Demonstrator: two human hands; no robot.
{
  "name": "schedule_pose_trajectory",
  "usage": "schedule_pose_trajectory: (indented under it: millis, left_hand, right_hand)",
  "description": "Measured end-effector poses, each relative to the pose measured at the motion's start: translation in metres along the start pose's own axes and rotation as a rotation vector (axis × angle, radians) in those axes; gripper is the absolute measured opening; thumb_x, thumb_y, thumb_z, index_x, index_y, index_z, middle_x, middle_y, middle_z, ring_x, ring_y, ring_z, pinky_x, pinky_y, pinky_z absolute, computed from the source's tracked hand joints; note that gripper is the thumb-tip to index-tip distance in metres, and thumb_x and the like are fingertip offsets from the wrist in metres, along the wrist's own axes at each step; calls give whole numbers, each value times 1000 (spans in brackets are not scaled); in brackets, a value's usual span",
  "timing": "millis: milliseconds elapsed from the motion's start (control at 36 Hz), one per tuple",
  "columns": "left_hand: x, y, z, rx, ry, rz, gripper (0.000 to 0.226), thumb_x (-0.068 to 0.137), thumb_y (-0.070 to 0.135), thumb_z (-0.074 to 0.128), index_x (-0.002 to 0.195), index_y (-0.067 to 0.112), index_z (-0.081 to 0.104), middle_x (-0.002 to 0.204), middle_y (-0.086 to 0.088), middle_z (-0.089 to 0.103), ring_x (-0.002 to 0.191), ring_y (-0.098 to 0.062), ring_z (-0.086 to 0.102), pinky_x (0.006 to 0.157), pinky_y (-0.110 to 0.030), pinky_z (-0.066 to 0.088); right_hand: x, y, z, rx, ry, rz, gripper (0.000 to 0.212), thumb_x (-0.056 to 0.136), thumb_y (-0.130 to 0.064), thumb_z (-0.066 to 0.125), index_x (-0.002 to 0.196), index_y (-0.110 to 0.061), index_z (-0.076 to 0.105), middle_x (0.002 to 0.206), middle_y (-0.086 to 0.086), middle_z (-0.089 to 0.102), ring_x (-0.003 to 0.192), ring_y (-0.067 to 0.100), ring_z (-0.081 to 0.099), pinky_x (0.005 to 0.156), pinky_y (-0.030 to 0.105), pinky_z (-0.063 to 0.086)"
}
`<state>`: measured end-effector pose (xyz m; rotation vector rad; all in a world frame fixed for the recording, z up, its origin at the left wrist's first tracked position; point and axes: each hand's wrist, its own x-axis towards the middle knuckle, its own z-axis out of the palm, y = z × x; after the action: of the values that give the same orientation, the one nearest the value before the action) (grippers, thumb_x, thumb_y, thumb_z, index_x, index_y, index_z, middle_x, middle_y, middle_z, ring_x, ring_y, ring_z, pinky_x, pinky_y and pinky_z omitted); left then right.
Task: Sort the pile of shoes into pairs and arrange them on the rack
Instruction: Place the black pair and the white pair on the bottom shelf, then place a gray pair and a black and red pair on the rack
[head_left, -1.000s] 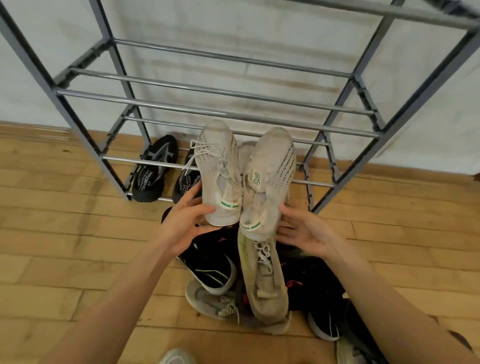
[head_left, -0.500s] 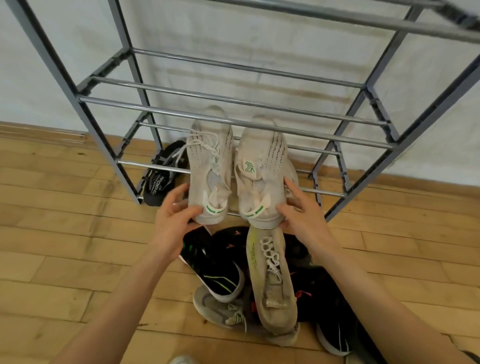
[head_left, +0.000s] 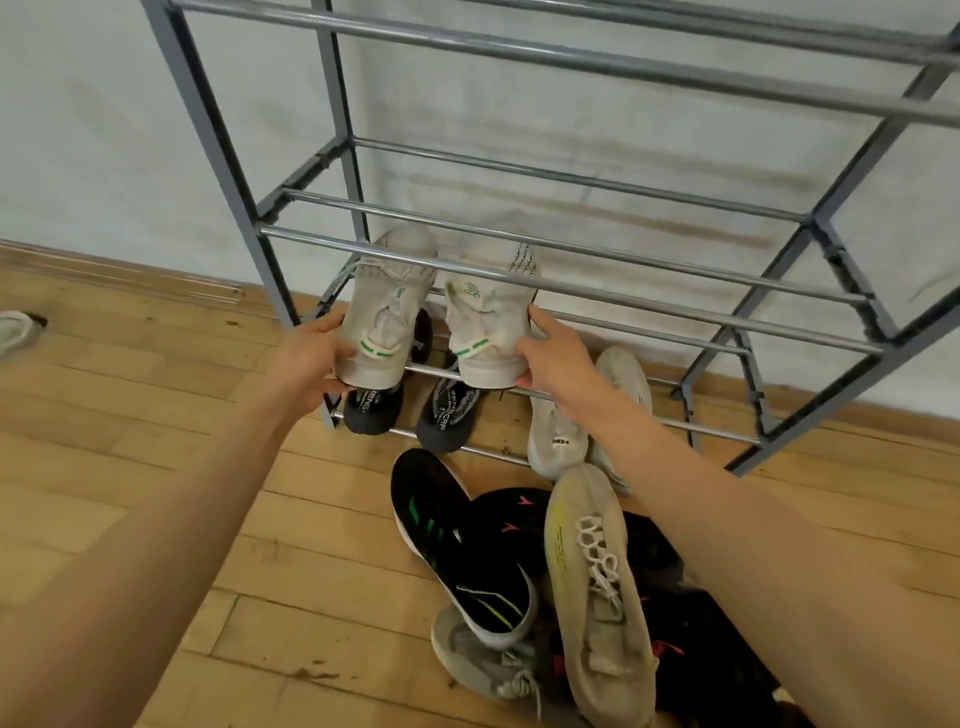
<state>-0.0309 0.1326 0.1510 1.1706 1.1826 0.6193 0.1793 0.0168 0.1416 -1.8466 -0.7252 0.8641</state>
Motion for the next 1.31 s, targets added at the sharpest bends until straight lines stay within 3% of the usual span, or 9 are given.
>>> schedule_pose_trajectory:
  millis: [361,500,583,694,861,944,1056,1222,1306]
  left_hand:
    - [18,7,-3,87,0,-62,50,91,-12,32,132,10,50,98,-4,54,80,-19,51,60,-35,45]
    - [20,0,2,91,81,-17,43,95,-7,33,131,9,51,101,-3,54,76,-13,51,73,-36,47]
    - [21,-6,5,49,133,14,39,98,-2,33,131,7,50,97,-1,54,71,-7,49,60,-27,46]
    - [20,-19,3,-39,142,46,38,100,9,34,135,10,50,117,-5,60,83,-6,57,66,-25,50]
    - [3,-39,13,-130,200,161,37,102,20,35,137,16,46,126,0,55,103,-10,55,84,-26,50]
    - [-9,-53,22,-47,244,244,32,97,22,40,127,20,48,129,1,53,114,-13,52,100,-37,46]
    - [-45,-73,49,115,311,250,57,92,20,52,143,17,29,146,-6,32,133,-22,35,112,-43,33]
    - [-108,-116,119,550,-76,331,70,89,20,60,145,10,18,152,-8,6,142,-24,8,115,-31,14]
    - [-125,-132,147,648,-250,369,69,90,26,59,145,11,19,151,-5,5,141,-22,7,111,-23,11]
  right_hand:
    - [20,1,39,-6,-134,85,59,90,0,42,147,-16,34,146,9,41,111,31,56,49,21,52]
    - [21,8,39,-66,-91,74,63,91,2,40,149,-19,29,145,8,43,113,32,55,65,31,58]
    - [19,8,37,-60,-91,74,63,92,3,39,149,-19,28,146,7,42,114,31,55,60,27,57]
    - [15,8,36,-87,-89,45,57,94,-3,40,148,-18,30,144,7,43,110,29,58,57,22,56]
    - [4,7,28,-218,-47,-20,50,97,-19,47,145,-11,36,143,9,46,115,26,57,90,33,53]
    - [-11,10,17,-406,-5,-123,50,96,-27,49,143,-12,38,144,7,45,123,22,51,93,25,40]
    - [-44,24,-6,-528,40,-282,43,97,-27,47,138,-15,43,141,6,44,128,21,44,101,27,34]
    - [-90,72,-53,-749,127,-525,38,96,-18,50,133,-11,49,131,8,49,121,22,44,96,23,33]
    - [-104,104,-79,-778,192,-540,35,91,-11,56,125,-8,55,123,9,54,115,24,51,97,32,42]
